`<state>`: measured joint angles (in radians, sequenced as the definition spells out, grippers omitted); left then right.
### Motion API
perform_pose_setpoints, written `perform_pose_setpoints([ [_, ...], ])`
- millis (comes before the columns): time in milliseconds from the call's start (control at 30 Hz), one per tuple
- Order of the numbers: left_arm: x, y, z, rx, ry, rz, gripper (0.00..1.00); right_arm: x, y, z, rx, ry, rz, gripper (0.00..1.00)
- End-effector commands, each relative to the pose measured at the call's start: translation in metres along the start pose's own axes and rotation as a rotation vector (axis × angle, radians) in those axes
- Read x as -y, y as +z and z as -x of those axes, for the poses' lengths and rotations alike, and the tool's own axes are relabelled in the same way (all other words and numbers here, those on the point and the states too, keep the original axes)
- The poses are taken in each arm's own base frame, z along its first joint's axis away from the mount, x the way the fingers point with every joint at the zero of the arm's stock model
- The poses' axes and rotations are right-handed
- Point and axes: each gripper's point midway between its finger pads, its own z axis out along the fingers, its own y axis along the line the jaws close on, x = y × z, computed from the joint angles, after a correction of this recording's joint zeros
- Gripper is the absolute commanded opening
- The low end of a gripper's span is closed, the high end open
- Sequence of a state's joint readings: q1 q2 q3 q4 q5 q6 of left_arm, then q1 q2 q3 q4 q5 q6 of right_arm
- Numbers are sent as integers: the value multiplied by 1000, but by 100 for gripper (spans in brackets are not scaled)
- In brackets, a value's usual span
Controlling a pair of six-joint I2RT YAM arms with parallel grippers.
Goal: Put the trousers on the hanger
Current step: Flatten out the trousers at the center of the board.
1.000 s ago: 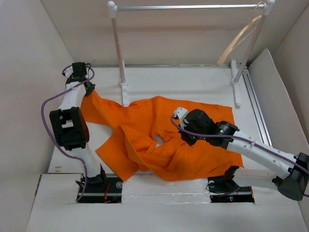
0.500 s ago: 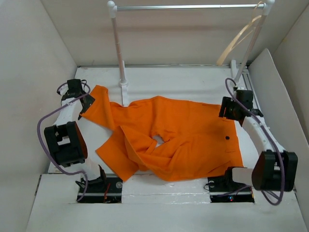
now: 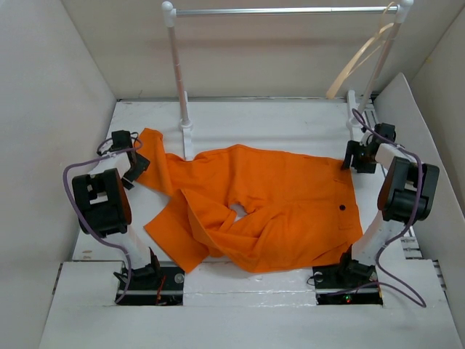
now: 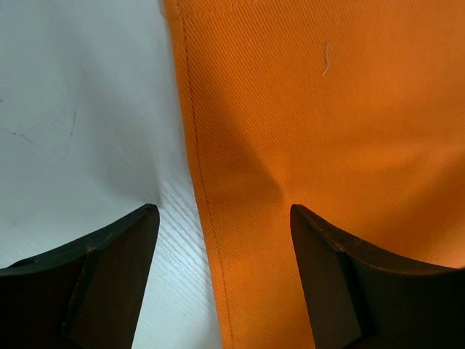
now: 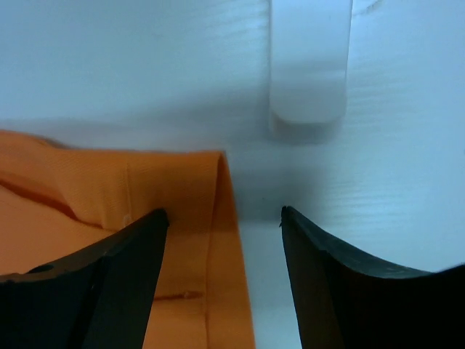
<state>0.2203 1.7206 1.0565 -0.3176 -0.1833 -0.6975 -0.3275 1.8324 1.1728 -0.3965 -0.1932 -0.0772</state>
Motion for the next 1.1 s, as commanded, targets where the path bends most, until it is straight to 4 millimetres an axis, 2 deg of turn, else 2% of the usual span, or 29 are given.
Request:
perform_pose_setpoints([
  [0,0,-1,15,33,-78,-23,68,-12,5,8,-3,-69,78,69],
  [67,-10,6,12,-14,-138,-43,66,-12,9,1,-29,-51,80,65],
  [100,-13,10,10,-27,-158,-45,64,-14,13,-3,-39,-45,93,54],
  [133,-19,13,6,-45,-173,-41,63,-16,14,-6,-43,-39,105,50],
  [167,-21,15,6,-50,-186,-40,63,-15,14,-9,-51,-29,95,40],
  [200,-22,16,6,-48,-188,-40,62,-15,14,-8,-42,-23,94,15],
  [267,-23,16,5,-48,-182,-38,62,-21,11,-7,-29,-7,119,8],
  [300,-22,17,5,-48,-181,-42,62,-23,11,-10,-25,-2,127,1],
  [333,-22,18,4,-52,-179,-42,62,-26,6,-7,-3,1,135,0],
  [400,-24,21,0,-69,-178,-33,62,-26,-1,-5,43,26,145,0],
  [433,-24,22,-1,-71,-178,-33,62,-25,-18,8,110,27,135,0],
  [533,-24,22,-1,-69,-172,-31,61,-10,-45,23,211,63,84,0],
  [567,-25,21,0,-65,-171,-31,61,-8,-62,33,260,97,71,0],
  [600,-25,18,2,-54,-167,-33,61,8,-78,41,288,126,23,0],
  [633,-25,18,2,-54,-167,-33,61,7,-83,43,303,127,22,0],
  [800,-22,9,8,-30,-160,-62,61,49,-107,60,361,212,-96,0],
  [833,-21,8,8,-34,-157,-67,62,51,-112,74,386,211,-99,0],
  [867,-19,6,8,-37,-154,-74,62,56,-104,73,352,224,-112,0],
  [933,-20,4,8,-39,-151,-77,62,66,-104,83,336,227,-153,0],
  [967,-21,3,7,-41,-149,-75,62,70,-109,94,343,223,-170,14],
  [1000,-22,2,5,-41,-146,-75,62,71,-102,95,323,219,-166,33],
  [1067,-23,-1,7,-26,-142,-84,62,51,-100,99,280,157,-116,64],
])
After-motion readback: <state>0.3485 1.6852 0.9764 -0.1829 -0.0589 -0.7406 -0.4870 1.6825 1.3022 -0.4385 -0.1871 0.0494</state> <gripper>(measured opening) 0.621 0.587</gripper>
